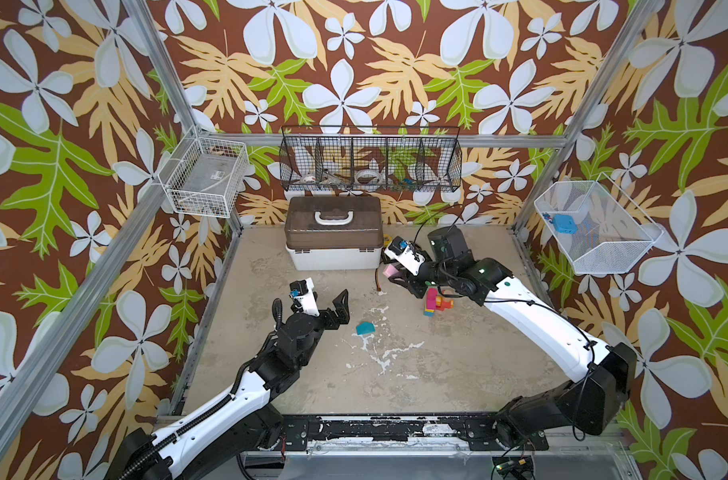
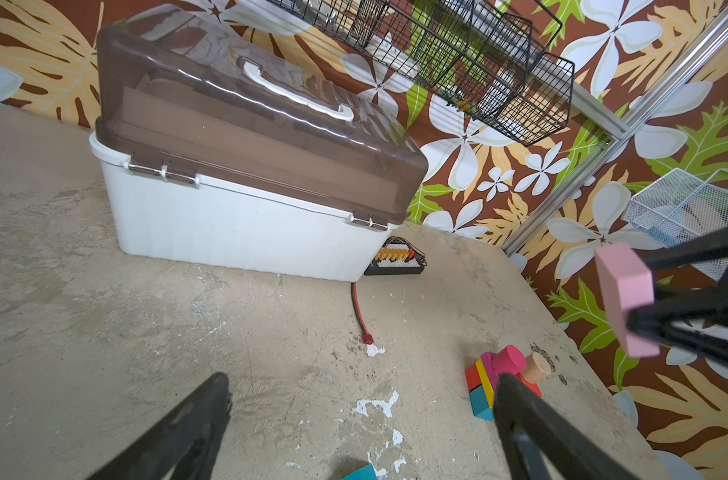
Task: Build the wood block tower
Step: 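Carry the pink block over the stack with the right gripper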
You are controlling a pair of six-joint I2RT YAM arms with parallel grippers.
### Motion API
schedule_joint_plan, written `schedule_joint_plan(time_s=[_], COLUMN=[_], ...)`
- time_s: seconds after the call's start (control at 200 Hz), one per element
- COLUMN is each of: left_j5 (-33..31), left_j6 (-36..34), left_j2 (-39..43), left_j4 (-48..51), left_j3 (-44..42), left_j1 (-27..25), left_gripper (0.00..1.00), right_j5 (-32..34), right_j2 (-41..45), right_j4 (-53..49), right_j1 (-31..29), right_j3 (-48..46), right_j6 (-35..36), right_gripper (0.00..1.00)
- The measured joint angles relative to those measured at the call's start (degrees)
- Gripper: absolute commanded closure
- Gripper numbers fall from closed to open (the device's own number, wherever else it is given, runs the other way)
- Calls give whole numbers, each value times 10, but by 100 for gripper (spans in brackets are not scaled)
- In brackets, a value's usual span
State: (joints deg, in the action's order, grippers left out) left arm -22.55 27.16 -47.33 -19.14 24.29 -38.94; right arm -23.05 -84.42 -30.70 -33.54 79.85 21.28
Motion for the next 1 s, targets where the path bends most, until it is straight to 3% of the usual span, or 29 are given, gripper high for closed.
schedule_joint_plan(time_s=[0.321, 0.486, 0.702, 1.002], left_j5=[3, 5, 11, 17], left_j6=[-5, -5, -5, -4], left_j2=[16, 16, 10, 12], left_j4=[-8, -10, -13, -13], left_j3=[-11, -11, -11, -12], left_j1=[0, 0, 0, 0], left_gripper=[0, 0, 0, 0], right_j5=[-23, -16, 35, 63], right_j2=[-75, -106, -131, -120], right_j4=[-142, -226, -256, -242], right_j1=[87, 117, 127, 188], right_j3=[69, 84, 86, 64], right_j6=[216, 289, 321, 331], right_gripper=[100, 100, 100, 100])
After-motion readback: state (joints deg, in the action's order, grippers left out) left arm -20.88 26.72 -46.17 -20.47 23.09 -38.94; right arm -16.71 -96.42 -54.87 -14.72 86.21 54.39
